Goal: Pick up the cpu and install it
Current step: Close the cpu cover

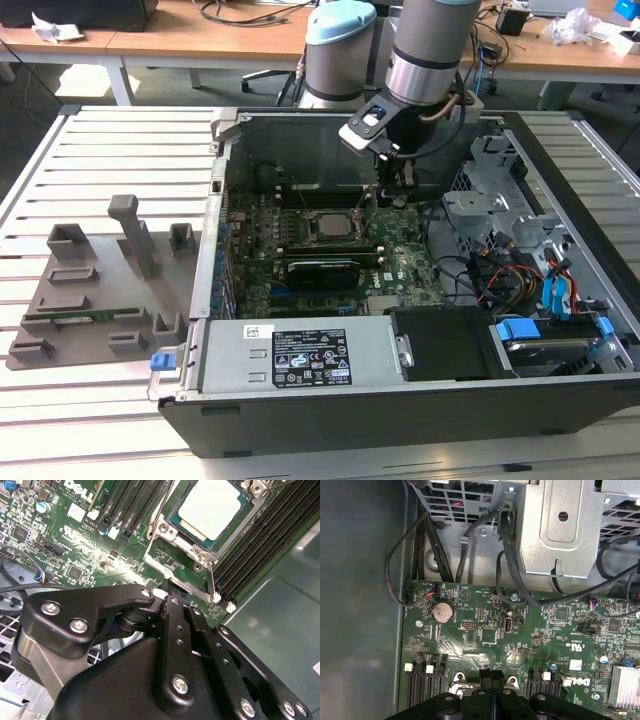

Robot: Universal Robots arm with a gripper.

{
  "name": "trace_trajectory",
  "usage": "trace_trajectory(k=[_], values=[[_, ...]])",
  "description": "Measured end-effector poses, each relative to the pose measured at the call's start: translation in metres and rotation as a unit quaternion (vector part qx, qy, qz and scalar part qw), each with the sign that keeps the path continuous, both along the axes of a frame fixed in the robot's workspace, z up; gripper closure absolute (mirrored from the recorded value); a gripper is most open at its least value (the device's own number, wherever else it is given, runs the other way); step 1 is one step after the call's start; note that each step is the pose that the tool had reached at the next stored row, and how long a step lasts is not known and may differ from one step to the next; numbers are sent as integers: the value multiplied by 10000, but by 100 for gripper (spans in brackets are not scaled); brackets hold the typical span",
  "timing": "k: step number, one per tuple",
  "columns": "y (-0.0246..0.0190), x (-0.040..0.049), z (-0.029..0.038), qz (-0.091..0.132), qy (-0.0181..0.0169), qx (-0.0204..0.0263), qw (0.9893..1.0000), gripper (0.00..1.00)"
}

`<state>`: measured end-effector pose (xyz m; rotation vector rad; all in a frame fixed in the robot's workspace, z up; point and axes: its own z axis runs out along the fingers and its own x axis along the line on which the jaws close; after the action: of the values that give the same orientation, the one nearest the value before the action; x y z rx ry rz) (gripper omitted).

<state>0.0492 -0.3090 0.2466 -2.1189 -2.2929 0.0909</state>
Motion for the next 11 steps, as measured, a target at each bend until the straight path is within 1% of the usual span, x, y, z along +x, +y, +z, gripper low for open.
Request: trace_trajectory(k=[5,7,11], values=[[0,-32,0,2,0,0,10000,89],[0,-66,0,1,0,0,10000,89],[0,-104,-1,1,0,0,10000,89]])
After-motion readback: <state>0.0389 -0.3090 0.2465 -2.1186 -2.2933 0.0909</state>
